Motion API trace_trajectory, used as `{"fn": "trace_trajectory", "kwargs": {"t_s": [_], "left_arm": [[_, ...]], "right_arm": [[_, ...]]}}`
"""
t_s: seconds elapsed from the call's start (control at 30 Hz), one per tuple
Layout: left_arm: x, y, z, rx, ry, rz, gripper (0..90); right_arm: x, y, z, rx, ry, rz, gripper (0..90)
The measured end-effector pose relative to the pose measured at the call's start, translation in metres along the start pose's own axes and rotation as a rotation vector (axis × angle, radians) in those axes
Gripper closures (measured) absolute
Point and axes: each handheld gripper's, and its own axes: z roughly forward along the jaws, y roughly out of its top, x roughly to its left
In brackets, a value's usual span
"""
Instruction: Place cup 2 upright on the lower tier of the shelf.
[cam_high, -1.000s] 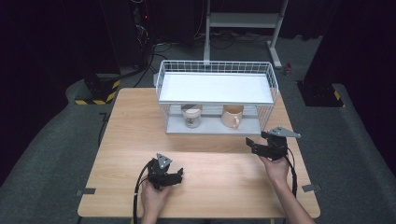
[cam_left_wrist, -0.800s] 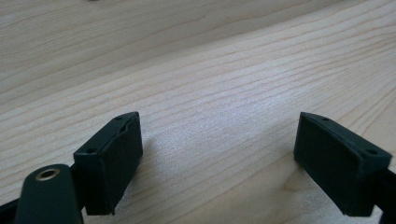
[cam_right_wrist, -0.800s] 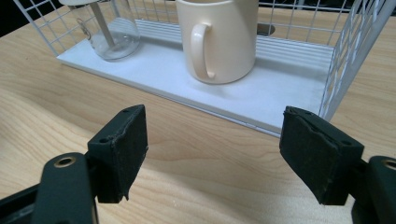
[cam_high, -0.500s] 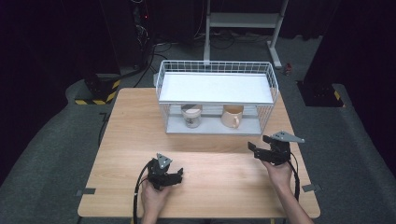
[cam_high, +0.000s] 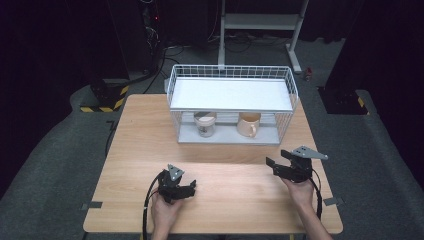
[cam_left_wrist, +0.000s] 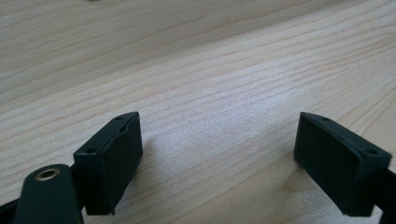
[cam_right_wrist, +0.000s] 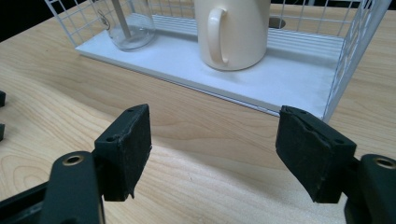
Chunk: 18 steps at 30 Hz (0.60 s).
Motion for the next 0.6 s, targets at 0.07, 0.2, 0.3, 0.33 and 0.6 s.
{"fn": "trace_trajectory", "kwargs": {"t_s": [0.07,0.2,0.3,0.33,0.6], "left_arm": [[0.000,0.000,0.000,0.000,0.000,0.000,15.9],[0.000,0.000,0.000,0.000,0.000,0.000,15.9],[0.000,0.000,0.000,0.000,0.000,0.000,16.0],[0.000,0.000,0.000,0.000,0.000,0.000,16.0],[0.000,0.000,0.000,0.000,0.000,0.000,16.0]], "right_arm": [[0.001,-0.002,-0.001,0.004,0.003,0.004,27.2],[0.002,-0.005,-0.002,0.006,0.002,0.000,27.6],[0.002,-0.009,-0.002,0.009,0.001,-0.002,27.8],[0.002,-0.010,-0.003,0.013,0.000,-0.001,27.9],[0.001,-0.020,-0.005,0.029,-0.017,-0.008,28.4]]}}
